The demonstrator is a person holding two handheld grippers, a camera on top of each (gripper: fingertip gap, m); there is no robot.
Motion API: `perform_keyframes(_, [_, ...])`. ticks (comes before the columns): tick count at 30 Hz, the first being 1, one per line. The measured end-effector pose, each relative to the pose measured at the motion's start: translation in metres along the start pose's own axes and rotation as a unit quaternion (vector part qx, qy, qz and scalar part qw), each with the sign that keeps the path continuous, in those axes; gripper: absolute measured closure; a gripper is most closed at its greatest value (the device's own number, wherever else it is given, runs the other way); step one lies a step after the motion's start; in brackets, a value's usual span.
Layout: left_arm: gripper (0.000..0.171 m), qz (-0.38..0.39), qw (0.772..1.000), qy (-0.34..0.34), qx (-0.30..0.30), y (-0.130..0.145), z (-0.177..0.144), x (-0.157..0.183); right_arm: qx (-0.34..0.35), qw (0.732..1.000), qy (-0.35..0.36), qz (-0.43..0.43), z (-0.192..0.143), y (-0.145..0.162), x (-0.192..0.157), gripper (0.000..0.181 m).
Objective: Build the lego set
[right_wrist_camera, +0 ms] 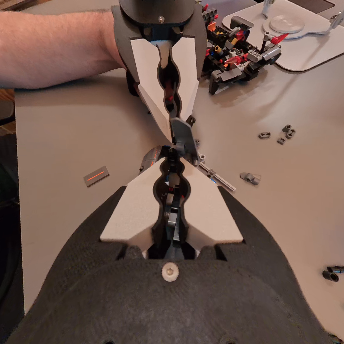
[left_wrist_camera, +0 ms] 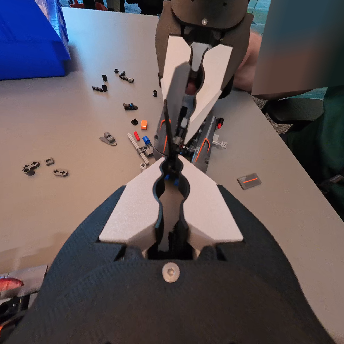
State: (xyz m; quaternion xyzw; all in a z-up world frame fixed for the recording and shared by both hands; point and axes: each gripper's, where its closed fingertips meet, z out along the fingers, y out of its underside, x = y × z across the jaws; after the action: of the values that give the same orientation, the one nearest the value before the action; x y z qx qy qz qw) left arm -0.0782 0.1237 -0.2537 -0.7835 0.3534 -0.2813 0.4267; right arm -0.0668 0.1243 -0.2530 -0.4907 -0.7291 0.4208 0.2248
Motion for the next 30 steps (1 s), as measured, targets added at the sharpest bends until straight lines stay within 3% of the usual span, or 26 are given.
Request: perform_keyframes(30, [0.167,0.047,0.998,0.028,-0.026,0.0001,0.0029,0.0073,-0.009,0.998,-0.062,-0.011,-0.0012,0.0003,-0.0038,0.176])
